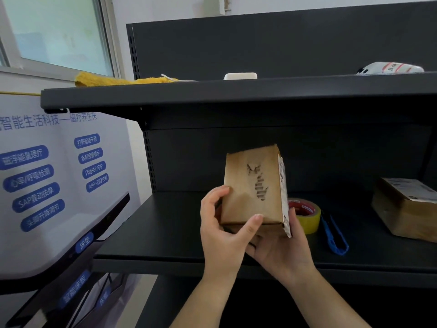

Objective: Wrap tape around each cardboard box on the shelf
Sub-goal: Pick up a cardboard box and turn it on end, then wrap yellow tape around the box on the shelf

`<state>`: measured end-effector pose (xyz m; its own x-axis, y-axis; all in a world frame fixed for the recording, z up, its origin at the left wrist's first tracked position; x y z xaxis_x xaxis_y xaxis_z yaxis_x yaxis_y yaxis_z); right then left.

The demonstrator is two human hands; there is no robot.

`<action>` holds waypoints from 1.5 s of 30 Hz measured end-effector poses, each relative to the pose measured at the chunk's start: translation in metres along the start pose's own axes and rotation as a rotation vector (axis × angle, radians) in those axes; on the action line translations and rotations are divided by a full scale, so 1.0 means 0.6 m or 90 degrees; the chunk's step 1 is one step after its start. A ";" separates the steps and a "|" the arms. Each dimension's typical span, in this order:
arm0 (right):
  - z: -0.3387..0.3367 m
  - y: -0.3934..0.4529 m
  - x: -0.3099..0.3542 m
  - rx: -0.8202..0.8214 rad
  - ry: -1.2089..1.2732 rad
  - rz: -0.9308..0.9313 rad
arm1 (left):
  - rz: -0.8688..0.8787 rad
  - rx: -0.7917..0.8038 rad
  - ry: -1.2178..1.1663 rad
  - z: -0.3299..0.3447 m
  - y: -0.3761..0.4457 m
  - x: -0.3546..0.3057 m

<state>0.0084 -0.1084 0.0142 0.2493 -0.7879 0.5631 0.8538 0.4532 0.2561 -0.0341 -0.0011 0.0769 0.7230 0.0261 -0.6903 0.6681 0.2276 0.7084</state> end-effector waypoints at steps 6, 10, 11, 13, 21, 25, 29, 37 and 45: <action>-0.039 0.015 0.025 -0.255 -0.441 0.025 | -0.208 -0.065 -0.064 -0.028 0.014 0.069; -0.051 0.025 0.047 -0.333 -0.885 -0.014 | -0.309 -0.073 0.038 -0.038 0.005 0.123; -0.056 0.029 0.046 -0.330 -0.928 -0.008 | -0.308 -0.066 0.067 -0.038 0.004 0.129; -0.068 0.032 0.047 -0.335 -0.946 0.017 | -0.279 -0.046 0.123 -0.037 0.006 0.132; -0.061 0.014 0.094 -0.395 -1.078 -0.108 | -0.244 0.031 0.196 -0.013 0.019 0.146; -0.048 -0.007 0.172 -0.495 -1.444 -0.203 | -0.243 0.029 0.188 -0.009 0.019 0.152; -0.102 0.019 0.176 -0.493 -1.610 0.082 | -0.248 0.032 0.182 -0.004 0.021 0.153; -0.135 0.044 0.177 -0.512 -1.590 0.145 | -0.257 0.032 0.178 -0.006 0.020 0.153; -0.045 -0.023 0.230 -0.360 -1.104 -0.137 | -0.099 -0.027 0.126 -0.028 0.030 0.089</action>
<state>0.0431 -0.2347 0.0674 -0.2562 0.6271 0.7356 0.9283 -0.0524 0.3680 0.0136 0.0207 0.0503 0.5608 0.1759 -0.8091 0.7578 0.2846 0.5871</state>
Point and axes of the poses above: each hand's wrist, its own y-axis towards the middle knuckle, its own z-axis out of the palm, x = y × z, the point moved 7 cm from there along y, towards the middle knuckle, and after that the axes turned 1 degree about -y, right-handed, at the moved point
